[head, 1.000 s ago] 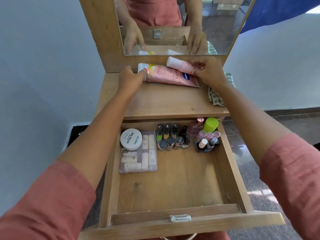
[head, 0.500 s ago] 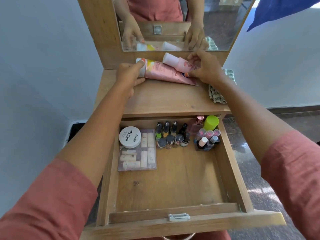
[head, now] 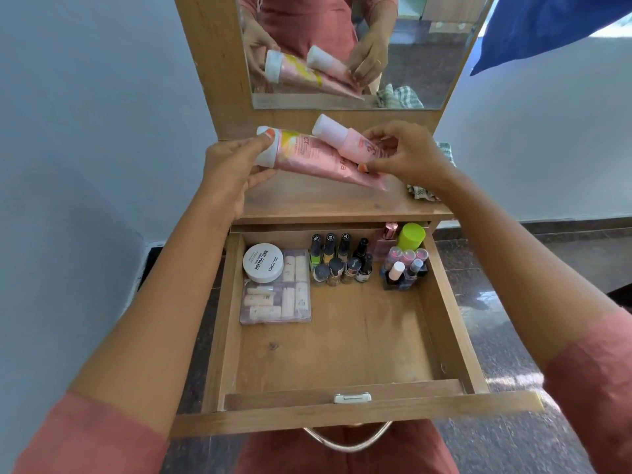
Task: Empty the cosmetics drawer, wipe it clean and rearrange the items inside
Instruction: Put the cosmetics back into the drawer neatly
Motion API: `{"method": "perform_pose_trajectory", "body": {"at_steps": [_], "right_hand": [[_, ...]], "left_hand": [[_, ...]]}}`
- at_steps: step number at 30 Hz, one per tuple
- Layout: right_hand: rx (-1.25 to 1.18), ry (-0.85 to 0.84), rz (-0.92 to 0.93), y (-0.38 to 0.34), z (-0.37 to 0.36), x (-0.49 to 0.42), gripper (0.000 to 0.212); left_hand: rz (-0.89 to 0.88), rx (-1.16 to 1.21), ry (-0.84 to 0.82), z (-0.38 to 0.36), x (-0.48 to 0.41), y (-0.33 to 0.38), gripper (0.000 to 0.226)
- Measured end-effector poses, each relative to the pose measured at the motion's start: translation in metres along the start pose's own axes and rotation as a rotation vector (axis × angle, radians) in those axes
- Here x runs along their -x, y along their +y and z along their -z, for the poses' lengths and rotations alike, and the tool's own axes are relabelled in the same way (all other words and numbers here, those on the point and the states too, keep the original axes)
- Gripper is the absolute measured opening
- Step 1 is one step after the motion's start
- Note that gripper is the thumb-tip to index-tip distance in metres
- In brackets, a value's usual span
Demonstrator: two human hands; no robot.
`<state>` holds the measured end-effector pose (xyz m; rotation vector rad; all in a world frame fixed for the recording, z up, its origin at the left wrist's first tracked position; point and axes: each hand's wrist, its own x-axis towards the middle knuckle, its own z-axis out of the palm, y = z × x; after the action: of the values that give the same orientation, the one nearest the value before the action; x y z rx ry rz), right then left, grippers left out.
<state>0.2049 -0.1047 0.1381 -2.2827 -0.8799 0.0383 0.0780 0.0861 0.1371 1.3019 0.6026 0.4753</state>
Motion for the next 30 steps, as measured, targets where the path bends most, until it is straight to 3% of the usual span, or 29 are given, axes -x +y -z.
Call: {"method": "perform_pose_trajectory", "body": {"at_steps": [14,24,30], "right_hand": [[-0.043,-0.152,-0.086,-0.008,-0.006,0.113,0.043],[-0.078,-0.379,-0.241,0.005,-0.025,0.178,0.036],[0.022,-0.457,-0.232,0.017,-0.034,0.182,0.037]], "left_hand": [[0.138,-0.017,-0.098,0.030,0.093,-0.047,0.009],[0.380,-0.011,-0.186,0.039,0.132,-0.095,0.003],[0.439,-0.110,-0.229,0.032,0.138,-0.112,0.017]]}}
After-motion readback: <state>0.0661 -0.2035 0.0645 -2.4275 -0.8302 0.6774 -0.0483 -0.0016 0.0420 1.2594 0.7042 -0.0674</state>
